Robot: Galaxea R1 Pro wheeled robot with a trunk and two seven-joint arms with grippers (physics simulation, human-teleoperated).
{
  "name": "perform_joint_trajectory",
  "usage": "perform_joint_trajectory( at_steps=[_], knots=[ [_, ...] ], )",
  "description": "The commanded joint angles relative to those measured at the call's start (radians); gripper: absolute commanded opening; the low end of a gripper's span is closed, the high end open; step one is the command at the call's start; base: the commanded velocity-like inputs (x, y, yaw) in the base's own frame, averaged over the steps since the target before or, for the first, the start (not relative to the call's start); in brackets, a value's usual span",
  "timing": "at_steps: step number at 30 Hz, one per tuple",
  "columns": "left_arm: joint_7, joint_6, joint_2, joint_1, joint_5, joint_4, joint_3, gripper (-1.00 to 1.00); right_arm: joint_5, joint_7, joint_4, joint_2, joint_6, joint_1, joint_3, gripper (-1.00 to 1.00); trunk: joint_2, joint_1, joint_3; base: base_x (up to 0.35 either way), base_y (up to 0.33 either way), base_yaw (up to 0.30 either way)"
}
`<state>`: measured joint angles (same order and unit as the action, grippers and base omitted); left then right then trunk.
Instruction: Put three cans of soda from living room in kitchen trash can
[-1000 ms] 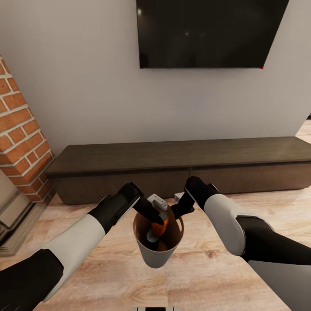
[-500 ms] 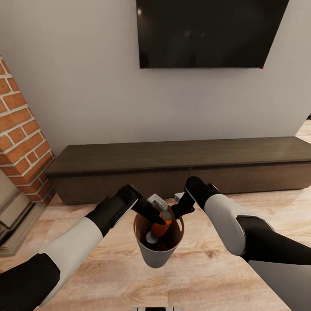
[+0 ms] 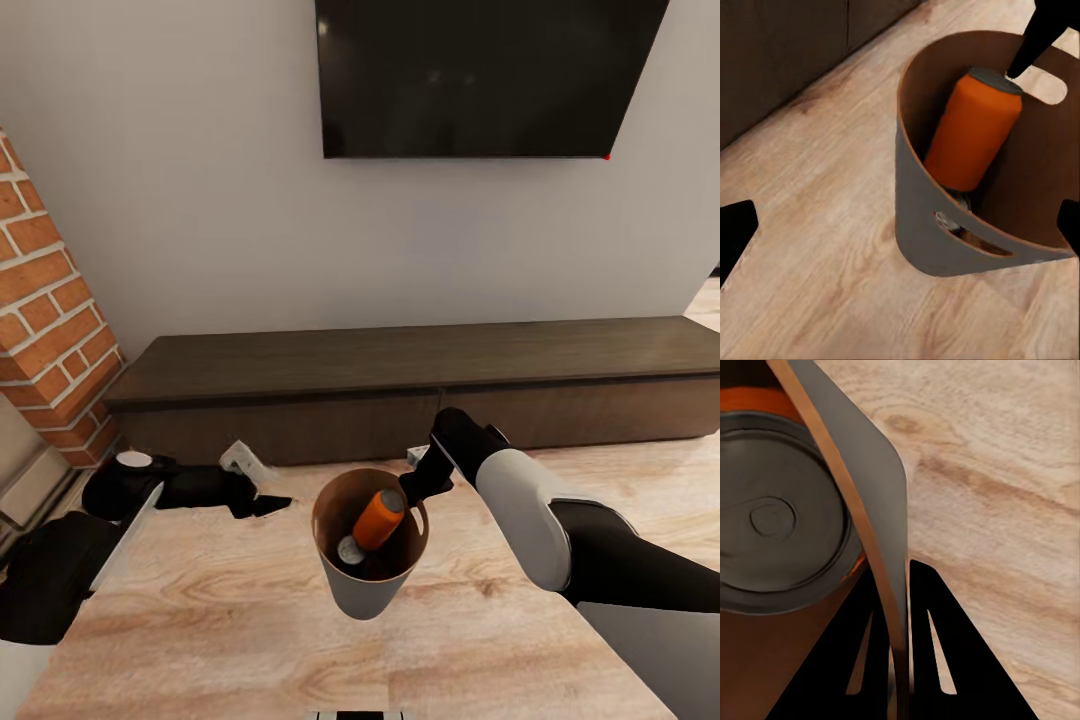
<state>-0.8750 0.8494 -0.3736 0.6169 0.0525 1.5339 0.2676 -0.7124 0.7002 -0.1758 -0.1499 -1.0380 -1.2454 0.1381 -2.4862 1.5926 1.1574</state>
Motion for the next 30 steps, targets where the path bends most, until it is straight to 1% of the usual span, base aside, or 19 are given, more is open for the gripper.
perform_joint_trajectory(
  at_steps=[1,3,5,6,7,8,9,10,11,12,13,14,18,21,25,30],
  knots=[
    [0.001,-0.027,0.001,-0.02,-0.003,-0.002,-0.027,1.0,0.028,0.005,0.0,0.0,-0.009,0.0,0.014,-1.0,0.0,0.0,0.0,0.0,0.0,0.0],
    [0.014,-0.094,0.003,-0.063,-0.012,-0.008,-0.074,1.0,0.028,0.004,-0.001,0.001,-0.009,0.0,0.013,-1.0,0.0,0.0,0.0,0.0,0.0,0.0],
    [0.068,-0.225,0.006,-0.146,-0.023,-0.044,-0.17,1.0,0.027,-0.01,-0.003,0.002,-0.009,0.003,0.014,-1.0,0.0,0.0,0.0,0.0,0.0,0.0],
    [0.084,-0.251,0.007,-0.161,-0.024,-0.063,-0.195,1.0,0.027,-0.016,-0.004,0.003,-0.009,0.006,0.014,-1.0,0.0,0.0,0.0,0.0,0.0,0.0],
    [0.115,-0.298,0.008,-0.183,-0.027,-0.112,-0.242,1.0,0.027,-0.028,-0.006,0.004,-0.009,0.012,0.015,-1.0,0.0,0.0,0.0,0.0,0.0,0.0],
    [0.131,-0.321,0.009,-0.191,-0.028,-0.141,-0.261,1.0,0.027,-0.034,-0.007,0.004,-0.009,0.015,0.016,-1.0,0.0,0.0,0.0,0.0,0.0,0.0],
    [0.167,-0.365,0.01,-0.203,-0.028,-0.197,-0.29,1.0,0.027,-0.041,-0.008,0.006,-0.009,0.02,0.017,-1.0,0.0,0.0,0.0,0.0,0.0,0.0],
    [0.208,-0.416,0.011,-0.211,-0.026,-0.264,-0.308,1.0,0.027,-0.046,-0.009,0.014,-0.009,0.024,0.019,-1.0,0.0,0.0,0.0,0.0,0.0,0.0],
    [0.201,-0.42,0.016,-0.215,-0.023,-0.254,-0.302,1.0,0.003,-0.055,-0.015,0.019,-0.007,0.019,0.0,-1.0,0.0,0.0,0.0,-0.042,0.0,0.0],
    [0.195,-0.426,0.022,-0.215,-0.017,-0.248,-0.297,1.0,0.002,-0.058,-0.012,0.022,-0.009,0.014,-0.01,-1.0,0.0,0.0,0.0,-0.027,0.0,0.0],
    [0.19,-0.431,0.028,-0.215,-0.011,-0.245,-0.291,1.0,-0.012,-0.058,-0.012,0.022,-0.006,0.008,-0.015,-1.0,0.0,0.0,0.0,-0.027,0.0,0.0],
    [0.184,-0.437,0.032,-0.215,-0.008,-0.245,-0.287,1.0,-0.037,-0.058,-0.012,0.022,-0.002,0.002,-0.023,-1.0,0.0,0.0,0.0,-0.027,0.0,0.0],
    [0.172,-0.459,0.032,-0.215,-0.008,-0.245,-0.287,1.0,-0.136,-0.058,-0.012,0.022,0.013,-0.007,-0.057,-1.0,0.0,0.0,0.0,-0.027,0.0,0.0],
    [0.172,-0.461,0.032,-0.215,-0.008,-0.245,-0.287,1.0,-0.187,-0.058,-0.012,0.022,0.016,-0.007,-0.076,-1.0,0.0,0.0,0.0,-0.027,0.0,0.0],
    [0.172,-0.461,0.032,-0.215,-0.008,-0.245,-0.287,1.0,-0.233,-0.058,-0.012,0.022,0.015,-0.007,-0.088,-1.0,0.0,0.0,0.0,-0.027,0.0,0.0],
    [0.172,-0.461,0.032,-0.215,-0.008,-0.245,-0.287,1.0,-0.262,-0.058,-0.012,0.022,0.006,-0.007,-0.089,-1.0,0.0,0.0,0.0,-0.027,0.0,0.0]
  ],
)
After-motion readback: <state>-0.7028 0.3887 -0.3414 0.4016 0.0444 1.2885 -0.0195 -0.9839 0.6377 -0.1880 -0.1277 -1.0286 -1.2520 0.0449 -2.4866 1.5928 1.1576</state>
